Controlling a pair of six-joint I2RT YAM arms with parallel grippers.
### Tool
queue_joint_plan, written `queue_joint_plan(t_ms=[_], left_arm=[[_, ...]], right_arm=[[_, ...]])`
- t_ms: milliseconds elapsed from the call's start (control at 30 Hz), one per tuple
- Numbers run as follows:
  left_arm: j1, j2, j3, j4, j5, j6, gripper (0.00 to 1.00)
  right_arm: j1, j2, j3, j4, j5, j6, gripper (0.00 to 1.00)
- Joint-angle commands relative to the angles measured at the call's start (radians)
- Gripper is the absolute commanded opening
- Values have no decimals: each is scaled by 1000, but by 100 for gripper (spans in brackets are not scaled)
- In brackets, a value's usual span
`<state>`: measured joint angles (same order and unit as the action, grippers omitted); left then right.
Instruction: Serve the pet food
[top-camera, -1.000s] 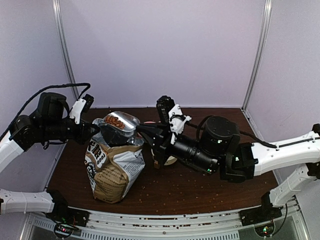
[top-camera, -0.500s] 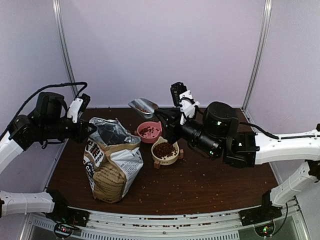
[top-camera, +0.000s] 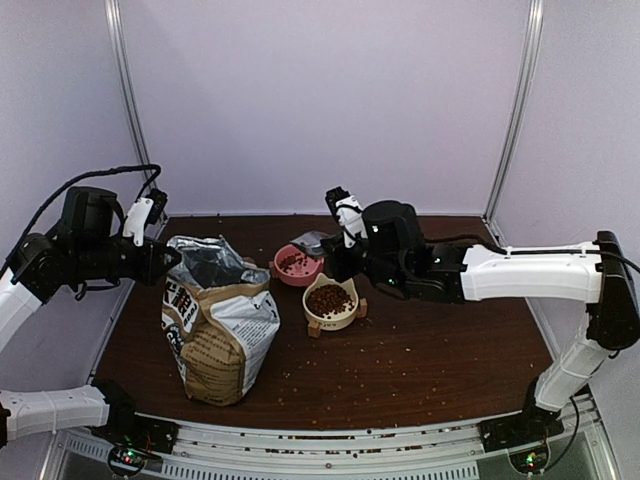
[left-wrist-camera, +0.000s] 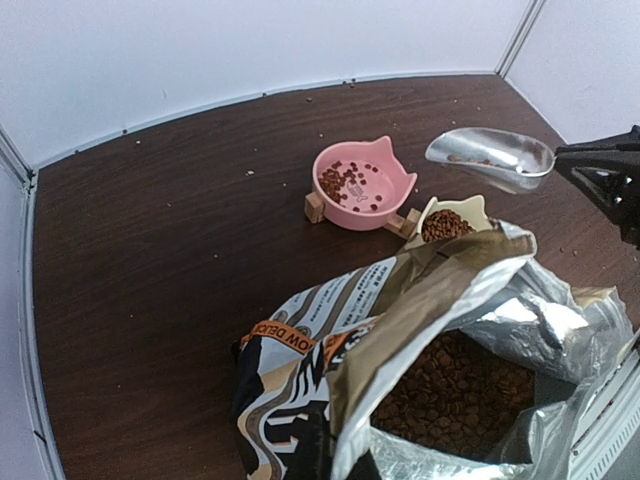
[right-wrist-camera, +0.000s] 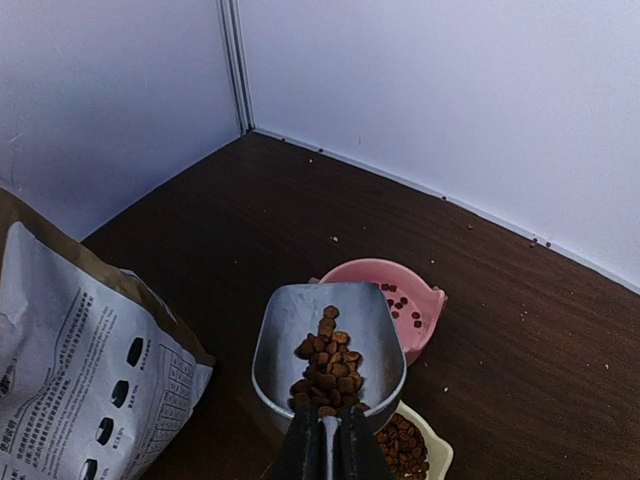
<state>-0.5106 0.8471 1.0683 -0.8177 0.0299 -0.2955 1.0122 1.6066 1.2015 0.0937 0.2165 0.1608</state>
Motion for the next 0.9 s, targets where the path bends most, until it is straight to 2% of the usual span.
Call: queue_joint_plan(t_ms=[0,533,867], left_arm=[[19,-23,6,95,-30,19,0],[21,-31,-4,84,-22,35,0],[21,-35,-9,81,-21,35,0]], right_arm=[[-18,58,90,-99,-19,38,0],[-60,324,405,-432,38,103,0],[-83,399,545,-583,21,103,0]])
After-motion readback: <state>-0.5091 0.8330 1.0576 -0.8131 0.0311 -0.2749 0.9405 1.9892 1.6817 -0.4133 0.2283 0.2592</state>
